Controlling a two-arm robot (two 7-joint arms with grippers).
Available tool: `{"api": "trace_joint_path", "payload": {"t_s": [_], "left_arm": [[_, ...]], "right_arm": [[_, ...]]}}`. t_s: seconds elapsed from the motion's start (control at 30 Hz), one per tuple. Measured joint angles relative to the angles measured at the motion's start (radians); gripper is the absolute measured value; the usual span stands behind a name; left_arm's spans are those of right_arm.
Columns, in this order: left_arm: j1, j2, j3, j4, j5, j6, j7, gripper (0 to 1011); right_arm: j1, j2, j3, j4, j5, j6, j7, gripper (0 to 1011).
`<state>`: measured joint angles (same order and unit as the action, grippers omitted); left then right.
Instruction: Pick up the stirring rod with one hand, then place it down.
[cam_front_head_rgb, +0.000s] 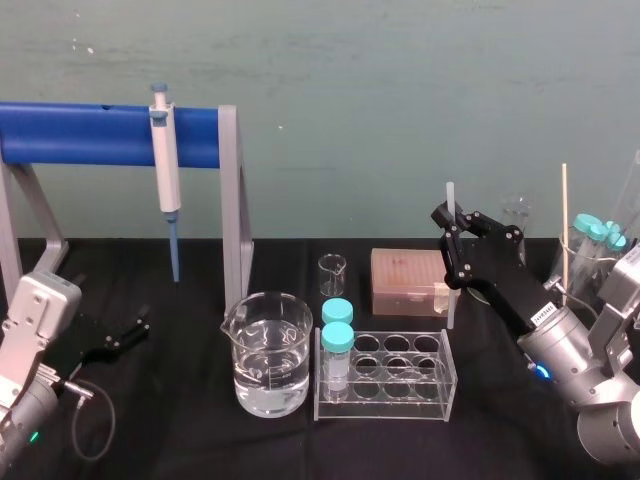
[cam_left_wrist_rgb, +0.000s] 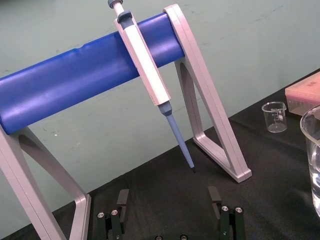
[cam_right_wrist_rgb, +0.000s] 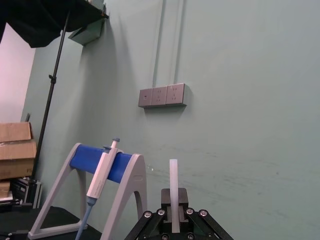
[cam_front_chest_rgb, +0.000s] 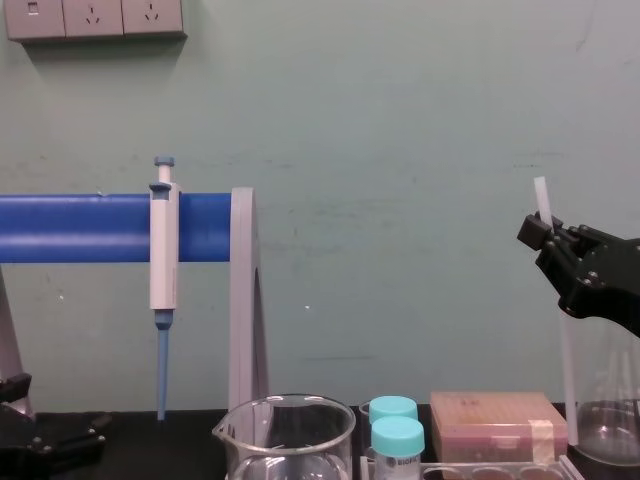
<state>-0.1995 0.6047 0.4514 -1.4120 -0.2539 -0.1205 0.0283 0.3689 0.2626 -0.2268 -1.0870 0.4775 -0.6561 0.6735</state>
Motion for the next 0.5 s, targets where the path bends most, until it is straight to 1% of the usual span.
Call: {"api": "trace_joint_path", "payload": {"t_s": [0.5], "left_arm": [[0.0,0.0,0.0,0.0,0.0,0.0,0.0,1000]], "right_arm": [[0.001,0.001,-0.002,0.0,0.0,0.001,0.0,72]]}}
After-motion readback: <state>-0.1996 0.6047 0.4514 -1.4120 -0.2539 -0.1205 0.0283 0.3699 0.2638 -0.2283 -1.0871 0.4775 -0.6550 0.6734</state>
